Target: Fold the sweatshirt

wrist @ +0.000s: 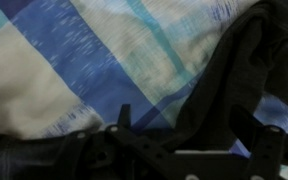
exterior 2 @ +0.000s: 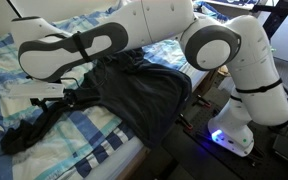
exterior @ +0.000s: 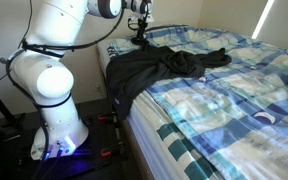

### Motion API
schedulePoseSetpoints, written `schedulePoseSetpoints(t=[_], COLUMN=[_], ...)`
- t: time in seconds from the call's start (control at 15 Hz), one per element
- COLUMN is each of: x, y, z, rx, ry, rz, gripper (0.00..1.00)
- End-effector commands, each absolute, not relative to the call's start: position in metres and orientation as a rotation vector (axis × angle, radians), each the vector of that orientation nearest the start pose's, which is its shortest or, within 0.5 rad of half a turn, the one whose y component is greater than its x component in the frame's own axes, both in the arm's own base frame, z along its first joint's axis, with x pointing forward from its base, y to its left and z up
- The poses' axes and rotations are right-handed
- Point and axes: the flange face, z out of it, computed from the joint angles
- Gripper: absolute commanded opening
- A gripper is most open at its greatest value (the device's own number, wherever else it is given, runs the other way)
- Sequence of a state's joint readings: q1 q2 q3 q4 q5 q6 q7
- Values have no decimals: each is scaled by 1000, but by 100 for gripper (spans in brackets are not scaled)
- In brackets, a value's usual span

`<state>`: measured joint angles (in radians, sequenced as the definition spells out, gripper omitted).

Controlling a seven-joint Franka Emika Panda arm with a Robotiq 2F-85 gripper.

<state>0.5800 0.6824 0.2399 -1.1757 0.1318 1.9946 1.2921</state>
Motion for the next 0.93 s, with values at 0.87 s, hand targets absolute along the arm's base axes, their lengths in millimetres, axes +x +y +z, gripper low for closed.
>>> schedulePoseSetpoints(t=[0.87], x=[567], y=[551], z=[369], rx=[-2570], ry=[1150], rz=[123], gripper=[66])
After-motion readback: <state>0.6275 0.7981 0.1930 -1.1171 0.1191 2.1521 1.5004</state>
